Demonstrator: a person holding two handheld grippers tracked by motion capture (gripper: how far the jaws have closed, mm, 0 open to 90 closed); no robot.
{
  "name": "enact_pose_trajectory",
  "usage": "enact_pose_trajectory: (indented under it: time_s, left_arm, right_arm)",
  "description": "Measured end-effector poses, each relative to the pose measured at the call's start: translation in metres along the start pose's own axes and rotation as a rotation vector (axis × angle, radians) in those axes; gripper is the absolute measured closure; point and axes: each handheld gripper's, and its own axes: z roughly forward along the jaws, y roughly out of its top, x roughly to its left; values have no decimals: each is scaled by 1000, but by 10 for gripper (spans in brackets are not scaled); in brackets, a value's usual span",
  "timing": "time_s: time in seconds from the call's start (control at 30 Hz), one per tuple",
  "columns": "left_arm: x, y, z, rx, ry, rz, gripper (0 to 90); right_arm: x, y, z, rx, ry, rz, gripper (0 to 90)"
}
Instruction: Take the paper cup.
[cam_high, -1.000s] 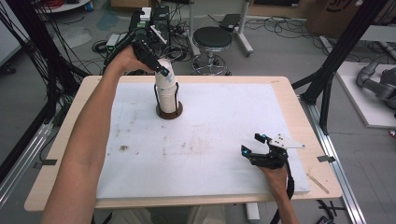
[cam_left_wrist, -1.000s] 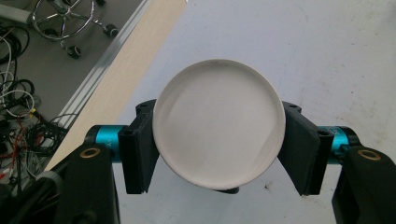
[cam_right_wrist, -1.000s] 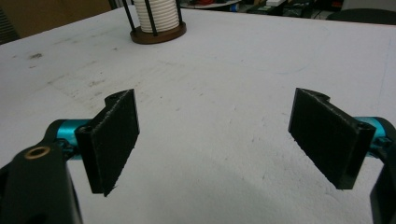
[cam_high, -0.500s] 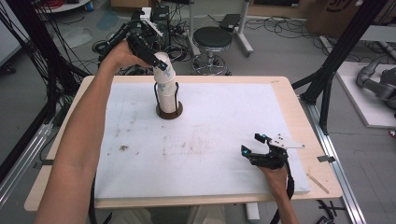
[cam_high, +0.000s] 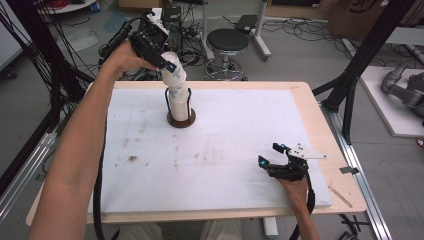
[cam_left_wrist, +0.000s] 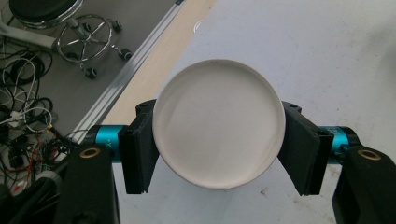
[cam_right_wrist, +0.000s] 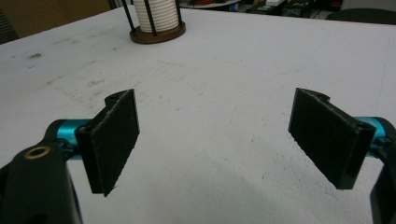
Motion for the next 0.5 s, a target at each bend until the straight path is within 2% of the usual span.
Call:
enact_pose_trajectory:
  time_s: [0.27,0.5]
  left_arm:
    - [-10,-2,-17,-58,9,16,358]
    - [-18,-14,-23,-96,0,13,358]
  right_arm:
    - [0,0,0,0,-3,-4,165]
    - [1,0,0,-2,-6,-2,165]
